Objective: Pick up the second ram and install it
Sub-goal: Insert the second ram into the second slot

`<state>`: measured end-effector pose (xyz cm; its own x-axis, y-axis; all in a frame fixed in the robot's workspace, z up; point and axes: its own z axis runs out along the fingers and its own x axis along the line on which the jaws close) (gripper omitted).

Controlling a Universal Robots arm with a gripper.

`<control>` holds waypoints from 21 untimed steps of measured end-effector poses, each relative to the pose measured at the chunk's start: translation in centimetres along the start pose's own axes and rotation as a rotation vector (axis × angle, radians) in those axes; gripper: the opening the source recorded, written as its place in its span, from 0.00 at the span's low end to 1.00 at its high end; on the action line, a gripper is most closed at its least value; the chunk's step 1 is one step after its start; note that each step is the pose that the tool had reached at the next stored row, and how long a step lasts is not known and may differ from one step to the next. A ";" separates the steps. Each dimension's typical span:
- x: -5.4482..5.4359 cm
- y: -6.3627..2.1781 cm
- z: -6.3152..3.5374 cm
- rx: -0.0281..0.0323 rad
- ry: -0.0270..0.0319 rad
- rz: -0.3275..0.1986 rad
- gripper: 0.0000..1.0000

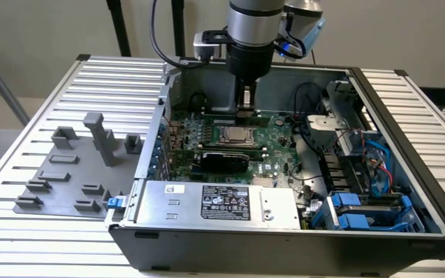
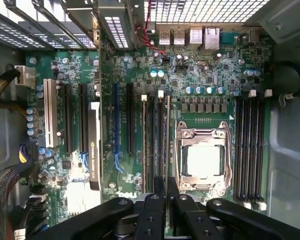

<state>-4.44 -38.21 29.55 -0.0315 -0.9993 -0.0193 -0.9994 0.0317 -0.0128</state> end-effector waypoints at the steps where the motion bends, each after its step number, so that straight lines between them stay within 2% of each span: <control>1: 0.0 0.01 0.18 0.0000 -0.0001 0.000 0.13; 21: 0.0 0.06 3.82 -0.0002 -0.0002 -0.012 0.13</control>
<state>-4.45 -38.12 25.73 -0.0194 -0.9996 -0.0193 -0.9997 0.0197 -0.0128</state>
